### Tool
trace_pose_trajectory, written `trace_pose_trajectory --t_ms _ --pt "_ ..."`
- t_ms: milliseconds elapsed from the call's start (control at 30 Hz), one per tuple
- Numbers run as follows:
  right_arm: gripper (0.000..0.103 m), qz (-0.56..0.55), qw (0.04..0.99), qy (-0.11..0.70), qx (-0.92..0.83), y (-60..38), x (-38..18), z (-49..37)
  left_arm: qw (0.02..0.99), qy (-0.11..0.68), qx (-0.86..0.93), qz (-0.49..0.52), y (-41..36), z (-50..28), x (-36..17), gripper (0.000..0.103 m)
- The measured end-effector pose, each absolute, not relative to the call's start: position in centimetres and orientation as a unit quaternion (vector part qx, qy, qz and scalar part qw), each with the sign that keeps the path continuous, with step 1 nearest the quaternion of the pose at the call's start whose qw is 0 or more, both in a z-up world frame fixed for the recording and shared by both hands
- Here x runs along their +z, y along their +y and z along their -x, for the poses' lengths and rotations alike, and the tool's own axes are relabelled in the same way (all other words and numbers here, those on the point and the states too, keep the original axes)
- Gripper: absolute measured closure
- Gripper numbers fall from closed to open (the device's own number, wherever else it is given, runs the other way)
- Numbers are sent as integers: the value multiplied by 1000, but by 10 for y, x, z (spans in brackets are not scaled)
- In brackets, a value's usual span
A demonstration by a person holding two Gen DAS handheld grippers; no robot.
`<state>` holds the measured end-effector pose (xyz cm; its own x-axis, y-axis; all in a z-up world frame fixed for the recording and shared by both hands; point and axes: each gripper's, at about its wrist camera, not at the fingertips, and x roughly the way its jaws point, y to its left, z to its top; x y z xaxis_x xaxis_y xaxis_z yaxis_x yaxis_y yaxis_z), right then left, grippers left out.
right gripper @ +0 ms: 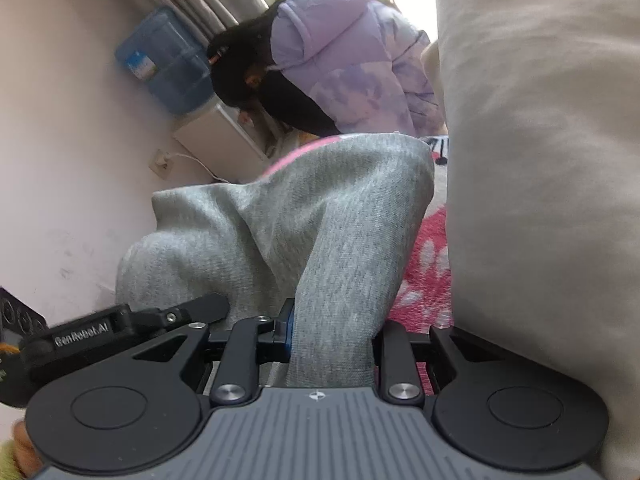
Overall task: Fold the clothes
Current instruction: 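Lift the folded sweatpants with both grippers and carry them to the pink blanket, then lower the sweatpants onto the pink blanket and open both grippers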
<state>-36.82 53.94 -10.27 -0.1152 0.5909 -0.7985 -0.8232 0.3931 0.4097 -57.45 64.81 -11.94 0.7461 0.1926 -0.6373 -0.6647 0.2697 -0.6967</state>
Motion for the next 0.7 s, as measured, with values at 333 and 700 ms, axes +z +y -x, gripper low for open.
trace_pose_trajectory --t_ms 333,700 --pt "66 122 652 545 514 537 -87 370 758 259 288 524 660 574 -116 45" --pt "54 173 716 453 503 497 -26 395 744 304 294 518 666 567 -106 44"
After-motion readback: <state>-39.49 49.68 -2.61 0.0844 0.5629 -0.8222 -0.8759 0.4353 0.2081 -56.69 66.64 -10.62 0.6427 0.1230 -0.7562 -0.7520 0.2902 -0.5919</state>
